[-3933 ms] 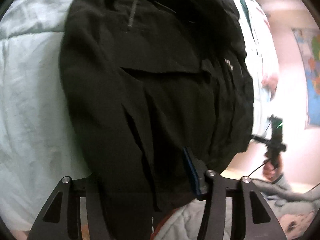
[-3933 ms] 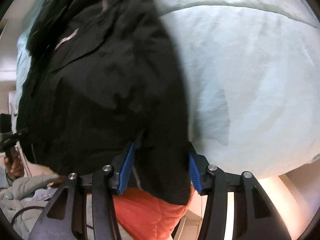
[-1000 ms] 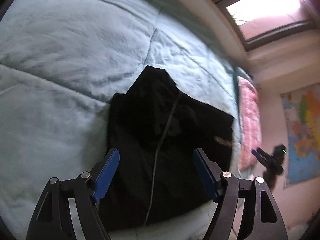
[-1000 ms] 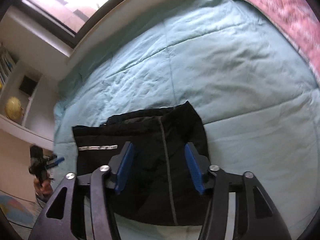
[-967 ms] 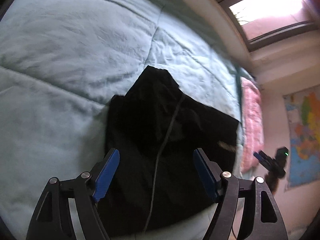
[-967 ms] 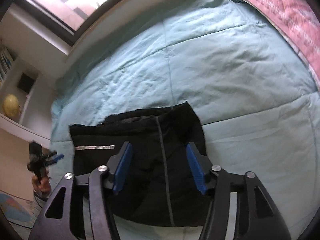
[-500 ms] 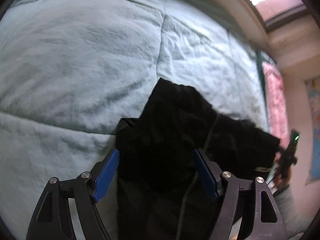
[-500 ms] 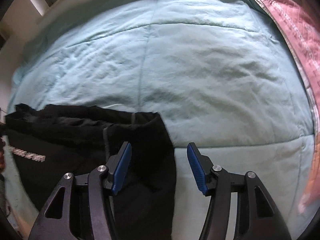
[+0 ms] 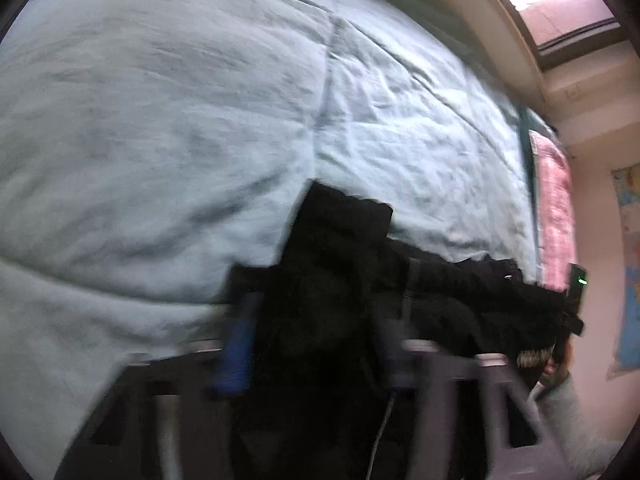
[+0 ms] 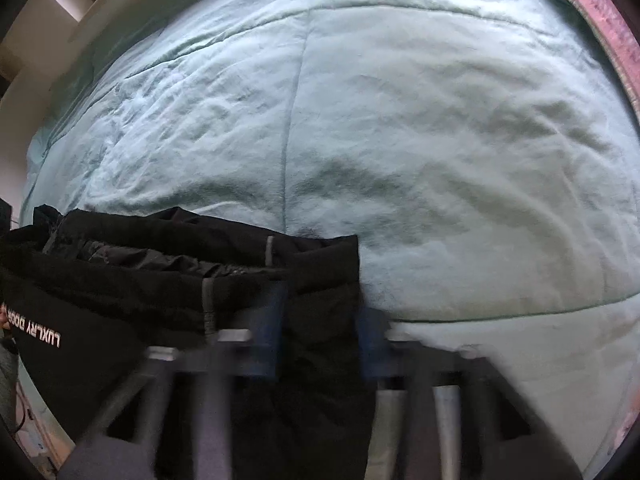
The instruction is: Fold large clothes
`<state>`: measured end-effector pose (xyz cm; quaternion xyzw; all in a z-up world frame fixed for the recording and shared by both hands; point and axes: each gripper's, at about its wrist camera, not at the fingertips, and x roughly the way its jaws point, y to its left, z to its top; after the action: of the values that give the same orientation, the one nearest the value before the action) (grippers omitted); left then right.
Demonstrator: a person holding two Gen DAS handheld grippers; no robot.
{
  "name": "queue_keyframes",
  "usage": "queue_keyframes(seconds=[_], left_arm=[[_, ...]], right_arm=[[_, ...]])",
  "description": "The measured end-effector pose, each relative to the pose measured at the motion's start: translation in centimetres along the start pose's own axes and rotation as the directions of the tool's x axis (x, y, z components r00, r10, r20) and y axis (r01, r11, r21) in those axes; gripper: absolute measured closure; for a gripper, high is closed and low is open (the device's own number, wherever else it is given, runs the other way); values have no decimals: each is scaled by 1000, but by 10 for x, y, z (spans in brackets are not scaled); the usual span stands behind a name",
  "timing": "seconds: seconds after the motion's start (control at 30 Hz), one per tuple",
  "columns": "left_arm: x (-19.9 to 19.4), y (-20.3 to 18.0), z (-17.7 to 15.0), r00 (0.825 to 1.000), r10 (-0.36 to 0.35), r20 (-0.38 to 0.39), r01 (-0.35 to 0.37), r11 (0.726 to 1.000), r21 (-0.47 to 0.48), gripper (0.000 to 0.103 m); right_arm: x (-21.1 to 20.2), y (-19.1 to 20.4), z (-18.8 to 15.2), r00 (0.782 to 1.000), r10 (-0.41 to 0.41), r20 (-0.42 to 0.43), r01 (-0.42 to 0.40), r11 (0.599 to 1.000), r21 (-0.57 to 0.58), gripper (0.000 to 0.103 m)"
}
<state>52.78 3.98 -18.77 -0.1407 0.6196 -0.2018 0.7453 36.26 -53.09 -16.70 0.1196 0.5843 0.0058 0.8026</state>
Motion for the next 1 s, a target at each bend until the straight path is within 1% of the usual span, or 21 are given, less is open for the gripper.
queue_keyframes(seconds=[0.03, 0.1, 0.17, 0.23, 0.27, 0.3, 0.33, 0.37, 0.43, 0.47, 0.53, 0.57, 0.6, 0.63, 0.7, 0.77, 0.83, 0.9, 0.93, 0.97, 1.0], left_arm=[[-9, 0, -5, 1000, 11, 24, -10, 1000, -5, 79], [-39, -1, -18, 995, -12, 104, 16, 999, -38, 91], [-70, -2, -27, 982, -55, 179, 67, 996, -65, 91], [-107, -9, -31, 959, -79, 272, 102, 992, -74, 91], [-119, -11, -29, 949, -65, 307, 93, 992, -80, 91], [-125, -12, -27, 942, -51, 331, 86, 992, -90, 91], [-127, -12, -24, 937, -31, 348, 71, 992, -104, 91], [-123, -9, -19, 935, 12, 354, 36, 991, -129, 91], [-101, 1, -10, 943, 77, 325, -19, 984, -179, 91], [-88, 7, -7, 948, 101, 303, -41, 980, -196, 91], [-46, 17, -3, 960, 172, 222, -121, 967, -224, 91], [-30, 21, -2, 965, 183, 189, -138, 963, -230, 90], [-11, 27, -2, 971, 184, 151, -144, 959, -244, 86], [5, 33, -3, 975, 182, 127, -144, 954, -261, 84], [14, 39, -1, 979, 171, 113, -133, 949, -285, 71], [6, 43, 1, 984, 135, 113, -97, 952, -292, 69], [-17, 49, 0, 988, 67, 141, -25, 959, -284, 68], [-47, 53, -5, 984, -1, 177, 50, 960, -275, 68], [-61, 52, -9, 980, -3, 198, 57, 961, -269, 68], [-78, 49, -12, 976, 23, 217, 34, 966, -256, 68], [-97, 42, -18, 968, 61, 244, -4, 974, -228, 68]], right_arm=[[-8, 5, -3, 998, -56, 30, 57, 998, -8, 80], [-38, 16, -9, 985, -131, 112, 133, 991, -10, 83], [-70, 27, -8, 971, -157, 183, 164, 986, -24, 84], [-97, 41, -2, 955, -169, 243, 187, 981, -55, 84], [-106, 48, 5, 949, -170, 267, 195, 978, -72, 84], [-115, 57, 15, 939, -178, 295, 213, 973, -90, 84], [-118, 61, 21, 935, -179, 307, 217, 971, -95, 84], [-117, 64, 31, 929, -184, 319, 225, 970, -95, 84], [-101, 62, 47, 929, -197, 314, 231, 970, -74, 84], [-86, 58, 54, 936, -200, 289, 227, 972, -62, 84], [-40, 48, 60, 960, -205, 191, 212, 977, -18, 84], [-23, 45, 58, 965, -213, 154, 217, 976, -10, 84], [4, 39, 54, 971, -220, 98, 221, 975, 3, 84], [18, 34, 50, 976, -206, 64, 205, 979, 20, 83], [43, 20, 40, 987, -161, -2, 160, 983, 84, 78], [40, 9, 38, 992, -123, 6, 121, 981, 149, 73], [25, 0, 38, 996, -89, 27, 83, 979, 189, 72], [-11, -5, 36, 993, -60, 102, 38, 978, 205, 66], [-25, -5, 34, 989, -55, 137, 26, 978, 205, 61], [-51, -2, 30, 980, -52, 190, 13, 980, 200, 55], [-74, 3, 24, 972, -44, 230, 0, 982, 190, 52]])
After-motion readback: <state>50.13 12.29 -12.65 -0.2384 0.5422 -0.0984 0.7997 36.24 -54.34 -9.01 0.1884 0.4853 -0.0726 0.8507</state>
